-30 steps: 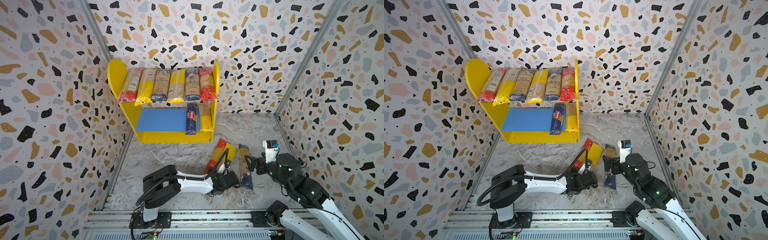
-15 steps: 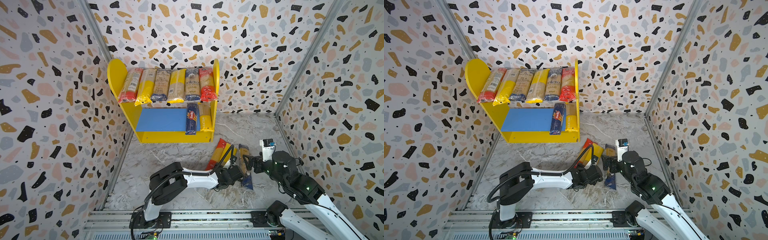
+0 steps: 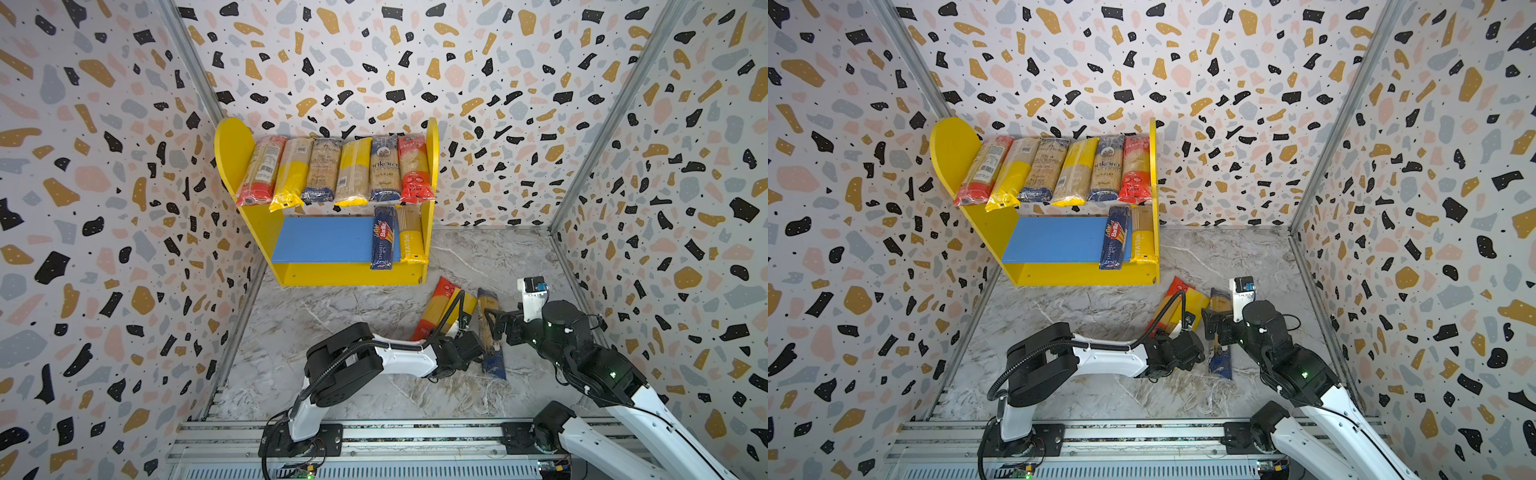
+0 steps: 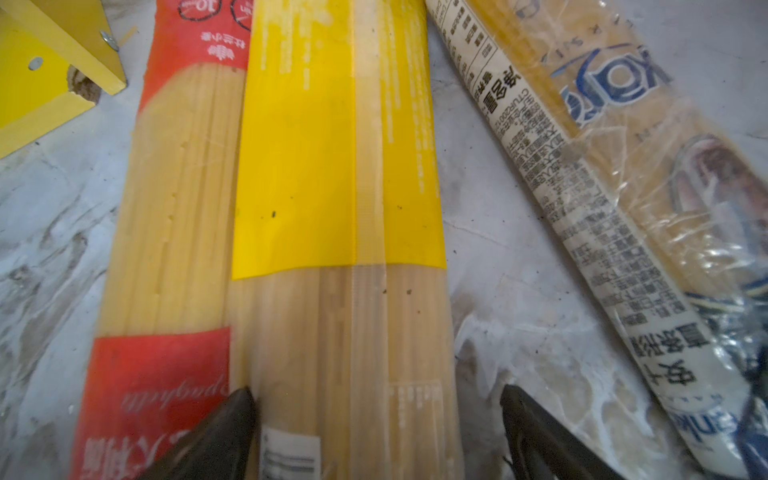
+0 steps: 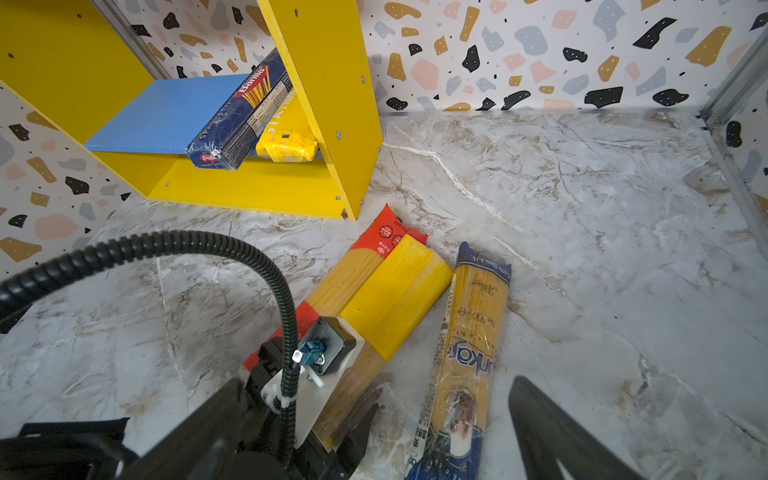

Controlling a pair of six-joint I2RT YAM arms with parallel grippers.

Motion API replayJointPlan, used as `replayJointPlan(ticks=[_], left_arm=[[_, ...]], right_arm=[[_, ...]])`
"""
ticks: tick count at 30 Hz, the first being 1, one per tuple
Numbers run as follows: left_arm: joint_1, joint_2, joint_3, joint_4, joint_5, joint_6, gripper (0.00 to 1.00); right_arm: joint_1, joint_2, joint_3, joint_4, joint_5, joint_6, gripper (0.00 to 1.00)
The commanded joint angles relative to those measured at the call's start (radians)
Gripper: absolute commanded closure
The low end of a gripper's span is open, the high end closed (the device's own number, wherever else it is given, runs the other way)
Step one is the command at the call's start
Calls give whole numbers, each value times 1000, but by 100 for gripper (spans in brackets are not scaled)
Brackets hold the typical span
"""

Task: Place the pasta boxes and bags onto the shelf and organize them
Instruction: 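Close the left gripper on the end of the yellow-banded spaghetti bag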

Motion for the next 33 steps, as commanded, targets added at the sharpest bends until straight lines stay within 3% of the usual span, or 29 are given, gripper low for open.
replayJointPlan(ticks=[1,7,33], left_arm=[[12,55,-48,-1,90,-43,8],[19,73,-86,25,119,-61,8],[53,-103,-257,4,89,-61,6]], right_arm=[[-3,9,26,17,1,-12,1],[-4,30,33,20,-6,-11,1],[-3,129,42,91,-44,-6,1]])
